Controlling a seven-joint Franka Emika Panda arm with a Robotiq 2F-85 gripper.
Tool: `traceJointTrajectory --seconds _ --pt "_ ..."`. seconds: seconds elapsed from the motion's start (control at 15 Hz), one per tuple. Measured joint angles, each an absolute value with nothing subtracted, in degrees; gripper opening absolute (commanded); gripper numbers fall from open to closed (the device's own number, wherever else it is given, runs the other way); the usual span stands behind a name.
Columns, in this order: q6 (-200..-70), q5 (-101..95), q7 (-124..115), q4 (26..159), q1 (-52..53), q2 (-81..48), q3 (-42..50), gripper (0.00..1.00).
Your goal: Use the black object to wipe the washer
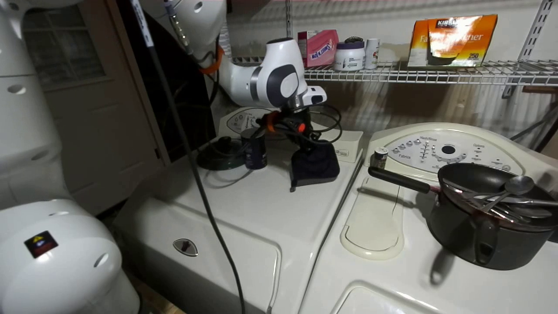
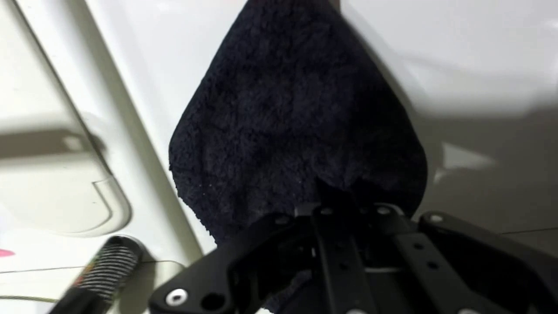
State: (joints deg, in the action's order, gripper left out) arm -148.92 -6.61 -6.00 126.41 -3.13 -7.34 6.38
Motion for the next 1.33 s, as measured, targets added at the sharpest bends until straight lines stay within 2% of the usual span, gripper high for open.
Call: traceJointTrajectory --seconds 0.33,0.53,0.93,1.33 --pt "-149.0 -1.7 3.8 130.3 -0.6 -7.4 -0.7 0.03" --pt "-147.3 -1.8 7.3 130.9 -0.2 -9.4 -2.0 0.03" --pt "-146.1 -3.6 4.6 128.5 -0.3 -13.0 0.4 0.03" --pt "-145.4 -9.1 -5.4 123.6 -0.6 -16.4 7.2 0.03"
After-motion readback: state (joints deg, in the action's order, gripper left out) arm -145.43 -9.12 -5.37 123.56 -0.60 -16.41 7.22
